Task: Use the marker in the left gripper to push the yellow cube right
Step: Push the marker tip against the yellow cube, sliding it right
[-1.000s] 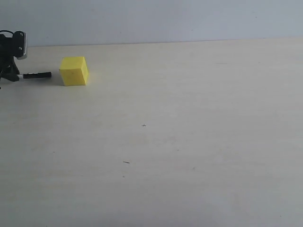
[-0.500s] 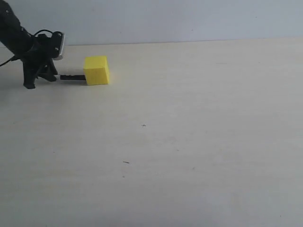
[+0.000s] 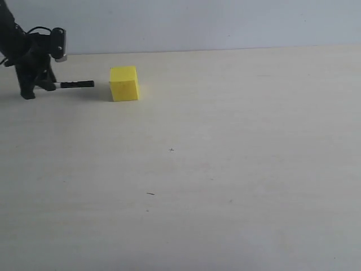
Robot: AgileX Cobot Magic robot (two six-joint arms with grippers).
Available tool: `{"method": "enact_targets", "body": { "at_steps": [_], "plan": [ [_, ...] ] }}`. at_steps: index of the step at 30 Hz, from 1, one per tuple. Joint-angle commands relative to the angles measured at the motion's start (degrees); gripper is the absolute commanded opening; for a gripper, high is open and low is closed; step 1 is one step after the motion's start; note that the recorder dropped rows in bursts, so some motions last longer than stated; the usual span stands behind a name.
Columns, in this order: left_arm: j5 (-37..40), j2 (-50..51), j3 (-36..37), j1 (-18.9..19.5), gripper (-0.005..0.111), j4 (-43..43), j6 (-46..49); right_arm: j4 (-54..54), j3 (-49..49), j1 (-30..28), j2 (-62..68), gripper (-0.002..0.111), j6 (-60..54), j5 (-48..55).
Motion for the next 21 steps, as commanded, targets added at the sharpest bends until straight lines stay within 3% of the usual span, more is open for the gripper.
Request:
{"method": "enact_targets", "body": {
  "at_steps": [1, 3, 7, 12, 21],
  "plan": [
    [-2.3, 0.9, -0.5, -7.9, 0.000, -3.2, 0.2, -0.2, 0.2, -0.1, -0.3, 0.000, -0.3, -0.3],
    [-2.3, 0.8, -0.5, -10.1, 0.000, 2.8, -2.9, -0.2, 0.2, -0.1, -0.3, 0.000, -0.3, -0.3],
    [0.5, 0.3, -0.5, -8.3, 0.000, 14.0, -14.8, -0.2, 0.2, -0.1, -0.3, 0.000, -0.3, -0.3],
    [0.9, 0.3, -0.5, -8.4, 0.000, 13.4, -15.1, -0.2, 0.2, -0.1, -0.3, 0.000, -0.3, -0.3],
    [-7.3, 0.8, -0.5, -17.4, 0.000, 12.7, -15.1, -0.2, 0.2, -0.1, -0.3, 0.000, -0.3, -0.3]
  ]
}}
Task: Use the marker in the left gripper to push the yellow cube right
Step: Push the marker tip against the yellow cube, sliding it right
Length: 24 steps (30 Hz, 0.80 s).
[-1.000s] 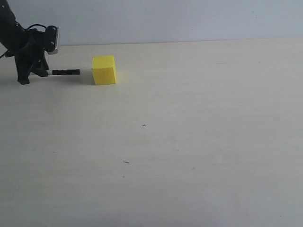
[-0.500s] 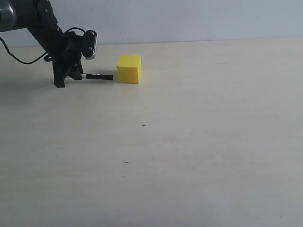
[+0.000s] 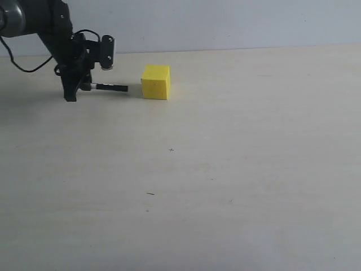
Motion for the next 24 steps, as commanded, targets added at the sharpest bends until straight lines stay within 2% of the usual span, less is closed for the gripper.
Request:
{"method": "enact_targets", "body": {
  "at_steps": [1, 4, 7, 11, 13, 16, 18, 24],
  "plan": [
    [-2.6, -0.1, -0.5, -4.9, 0.000, -1.1, -0.6, -0.2, 0.2, -0.1, -0.3, 0.000, -0.3, -0.3],
    [-1.8, -0.3, -0.5, -5.5, 0.000, 1.1, -3.5, -0.2, 0.2, -0.1, -0.3, 0.000, -0.3, -0.3],
    [1.2, -0.5, -0.5, -3.1, 0.000, 6.8, -8.1, -0.2, 0.2, -0.1, -0.3, 0.000, -0.3, -0.3],
    [1.3, -0.3, -0.5, -2.1, 0.000, 6.1, -10.5, -0.2, 0.2, -0.1, -0.3, 0.000, -0.3, -0.3],
    [-0.3, 0.6, -0.5, -4.0, 0.000, 4.5, -10.4, -0.2, 0.2, -0.1, -0.3, 0.000, -0.3, -0.3],
    [-7.2, 2.3, -0.6, -8.7, 0.000, 4.5, -10.6, -0.2, 0.2, -0.1, -0.3, 0.000, -0.3, -0.3],
    [-9.5, 2.4, -0.6, -10.2, 0.000, 4.8, -11.3, -0.2, 0.2, -0.1, -0.3, 0.000, -0.3, -0.3],
    [-5.4, 2.4, -0.6, -9.1, 0.000, 7.9, -17.1, -0.2, 0.2, -0.1, -0.3, 0.000, -0.3, -0.3]
  ]
}}
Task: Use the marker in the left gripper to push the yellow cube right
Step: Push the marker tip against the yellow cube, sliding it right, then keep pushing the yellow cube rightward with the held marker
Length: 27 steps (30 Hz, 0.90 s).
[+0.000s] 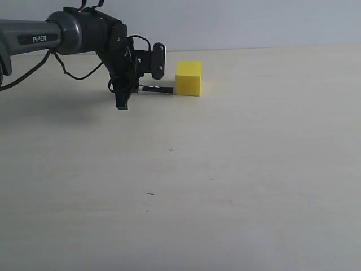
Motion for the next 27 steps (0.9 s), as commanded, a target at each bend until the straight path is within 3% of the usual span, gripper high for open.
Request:
{"method": "enact_targets", "body": {
  "at_steps": [1, 9, 15, 27],
  "plan": [
    [3.8, 0.0, -0.6, 1.7, 0.000, 3.1, -5.1, -0.2, 0.2, -0.1, -0.3, 0.000, -0.3, -0.3],
    [6.7, -0.5, -0.6, 4.4, 0.000, 4.3, -6.7, -0.2, 0.2, -0.1, -0.3, 0.000, -0.3, -0.3],
    [4.9, -0.6, -0.6, 3.9, 0.000, 4.1, -6.7, -0.2, 0.2, -0.1, -0.3, 0.000, -0.3, -0.3],
    [-2.0, -0.4, -0.6, -4.5, 0.000, 4.0, -5.7, -0.2, 0.2, -0.1, -0.3, 0.000, -0.3, -0.3]
  ]
}}
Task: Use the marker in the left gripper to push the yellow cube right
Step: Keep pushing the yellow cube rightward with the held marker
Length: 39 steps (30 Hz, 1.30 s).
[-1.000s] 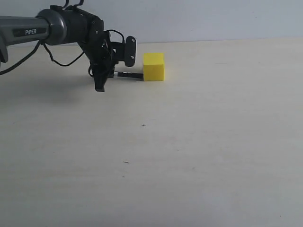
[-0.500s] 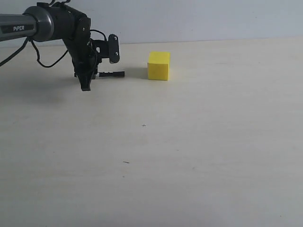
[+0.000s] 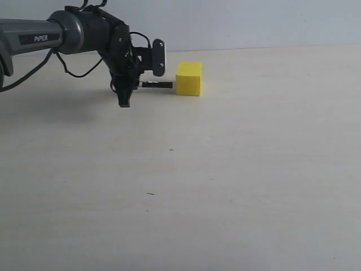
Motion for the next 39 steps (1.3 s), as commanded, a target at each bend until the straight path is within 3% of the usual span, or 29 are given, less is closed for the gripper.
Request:
{"method": "enact_targets", "body": {
  "at_steps": [1, 14, 23, 34, 39],
  "plan": [
    [-1.4, -0.4, -0.3, -3.3, 0.000, -0.2, 0.3, -0.2, 0.2, -0.1, -0.3, 0.000, -0.3, -0.3],
    [1.2, -0.6, -0.3, -0.9, 0.000, 0.1, -2.7, -0.2, 0.2, -0.1, -0.3, 0.000, -0.3, -0.3],
    [-8.7, -0.2, -0.3, -2.6, 0.000, -0.3, -5.1, -0.2, 0.2, -0.1, -0.3, 0.000, -0.3, -0.3],
    [-6.5, -0.2, -0.3, -2.0, 0.000, 0.5, -8.8, -0.2, 0.2, -0.1, -0.3, 0.000, -0.3, -0.3],
    [-11.3, -0.2, -0.3, -2.3, 0.000, 0.0, -8.7, -0.2, 0.2, -0.1, -0.3, 0.000, -0.3, -0.3]
  ]
}}
